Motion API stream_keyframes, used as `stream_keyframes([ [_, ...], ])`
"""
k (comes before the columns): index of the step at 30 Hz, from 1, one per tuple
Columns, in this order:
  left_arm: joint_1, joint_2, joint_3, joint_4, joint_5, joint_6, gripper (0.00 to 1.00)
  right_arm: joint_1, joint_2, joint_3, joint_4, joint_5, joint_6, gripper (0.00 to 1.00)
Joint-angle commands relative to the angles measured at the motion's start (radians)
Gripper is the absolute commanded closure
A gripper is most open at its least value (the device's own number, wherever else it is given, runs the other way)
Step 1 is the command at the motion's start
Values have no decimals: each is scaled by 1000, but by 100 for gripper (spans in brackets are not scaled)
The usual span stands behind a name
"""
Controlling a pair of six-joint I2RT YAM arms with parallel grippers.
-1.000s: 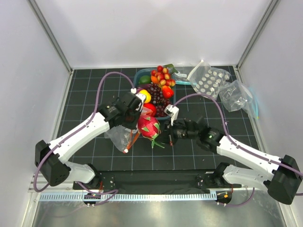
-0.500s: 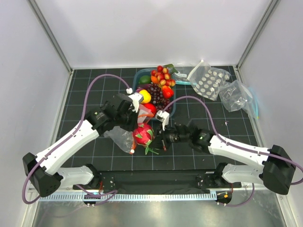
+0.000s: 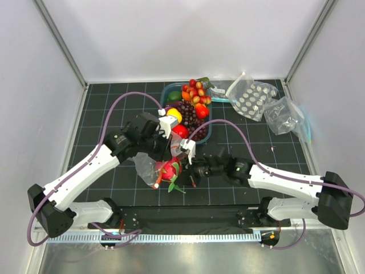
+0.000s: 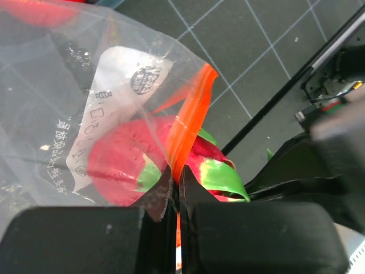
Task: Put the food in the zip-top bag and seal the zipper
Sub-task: Place the fake fruit in the zipper food storage bag.
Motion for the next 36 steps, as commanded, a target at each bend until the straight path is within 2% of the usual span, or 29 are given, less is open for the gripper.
stream_keyframes([
  [1, 3, 0, 3, 33, 81, 16, 100, 8, -107, 15, 121, 10, -55, 99],
  [5, 3, -6, 7, 30, 111, 24, 100, 8, -150, 12, 69, 29, -88, 99],
  [11, 8, -22, 4, 31, 148, 30, 100, 8, -208, -3, 31, 190, -70, 99],
  [18, 9, -26, 0, 51, 280, 33, 100, 3, -170, -23, 63, 281, -13, 99],
  [26, 8, -39, -5, 73, 429, 35, 100, -9, -127, -37, 132, 241, 11, 99],
  [36, 66, -26, -14, 86, 414, 6, 100, -32, -265, -144, 301, 133, 45, 99],
])
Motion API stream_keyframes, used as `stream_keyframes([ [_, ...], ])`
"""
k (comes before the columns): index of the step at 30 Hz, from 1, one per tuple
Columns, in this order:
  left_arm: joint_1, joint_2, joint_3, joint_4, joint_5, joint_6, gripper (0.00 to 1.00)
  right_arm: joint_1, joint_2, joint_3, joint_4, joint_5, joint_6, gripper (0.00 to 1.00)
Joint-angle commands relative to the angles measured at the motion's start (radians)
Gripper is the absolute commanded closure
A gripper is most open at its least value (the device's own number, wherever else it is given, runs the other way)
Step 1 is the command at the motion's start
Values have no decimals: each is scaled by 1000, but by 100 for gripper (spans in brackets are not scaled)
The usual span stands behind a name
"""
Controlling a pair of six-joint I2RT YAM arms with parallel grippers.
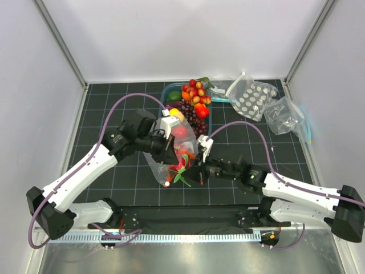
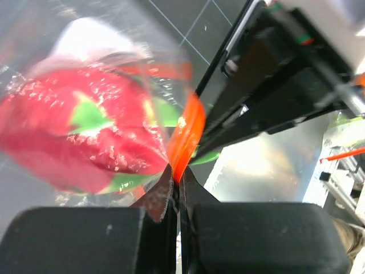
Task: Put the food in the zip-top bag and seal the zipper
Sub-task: Place the fake fruit in the zipper food storage bag.
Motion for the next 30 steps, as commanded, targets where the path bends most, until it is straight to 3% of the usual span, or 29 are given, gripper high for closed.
stream_keyframes([
  [1, 33, -8, -8, 37, 49, -30, 100, -7, -76, 0, 179, -64, -12, 99],
  [7, 62, 42, -14, 43, 147, -45, 100, -7, -73, 16, 113, -142, -89, 99],
  [15, 62, 17, -27, 80, 262, -47, 100, -7, 5, 63, 73, -23, -103, 99],
  [22, 62, -14, -36, 118, 316, -76, 100, -7, 99, 65, 162, -80, -129, 99],
  [30, 64, 15, -36, 90, 238, -77, 100, -7, 62, 43, 309, -195, -83, 99],
])
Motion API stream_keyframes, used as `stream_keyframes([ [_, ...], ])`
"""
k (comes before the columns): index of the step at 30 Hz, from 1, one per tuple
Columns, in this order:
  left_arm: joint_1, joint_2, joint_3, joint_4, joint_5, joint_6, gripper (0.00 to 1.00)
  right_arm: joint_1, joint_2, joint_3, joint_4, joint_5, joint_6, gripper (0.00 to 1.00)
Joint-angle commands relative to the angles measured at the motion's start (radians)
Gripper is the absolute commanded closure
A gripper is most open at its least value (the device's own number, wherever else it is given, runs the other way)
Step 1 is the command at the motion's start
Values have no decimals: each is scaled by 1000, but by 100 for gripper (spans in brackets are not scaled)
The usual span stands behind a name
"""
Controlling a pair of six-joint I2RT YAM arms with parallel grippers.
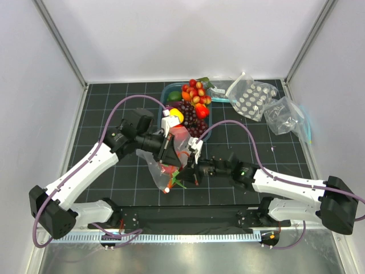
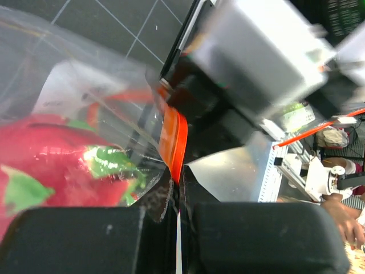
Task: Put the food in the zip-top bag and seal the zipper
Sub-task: Place the fake fruit in the zipper food storage bag.
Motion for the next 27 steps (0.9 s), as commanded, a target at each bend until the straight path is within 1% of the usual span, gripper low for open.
stream_keyframes([
  [1, 6, 9, 4, 16, 20, -22, 100, -1, -71, 26, 230, -52, 1, 99],
  [3, 6, 21, 5, 16, 40, -41, 100, -1, -89, 24, 224, -31, -11, 99],
  [4, 6, 25, 5, 19, 77, -47, 100, -1, -91, 30, 218, -18, -21, 99],
  [7, 6, 34, 7, 30, 155, -70, 100, -3, -65, 46, 197, -9, -37, 99],
  [9, 6, 25, 2, 50, 182, -83, 100, -3, -36, 52, 198, 2, -48, 99],
  [13, 6, -8, -7, 81, 197, -94, 100, -1, -4, 49, 238, 32, -57, 99],
  [17, 6, -21, -8, 87, 191, -94, 100, -3, 6, 30, 275, 100, -54, 99],
  [19, 6, -21, -10, 95, 205, -100, 100, -1, 7, 6, 309, 155, -46, 99],
  [21, 6, -18, -11, 102, 215, -105, 100, -3, 13, -8, 348, 178, -43, 99],
  [24, 6, -17, -13, 108, 220, -111, 100, -1, 55, -10, 364, 149, -45, 99],
  [27, 6, -21, -13, 112, 218, -111, 100, -1, 118, 27, 349, 100, -40, 99],
])
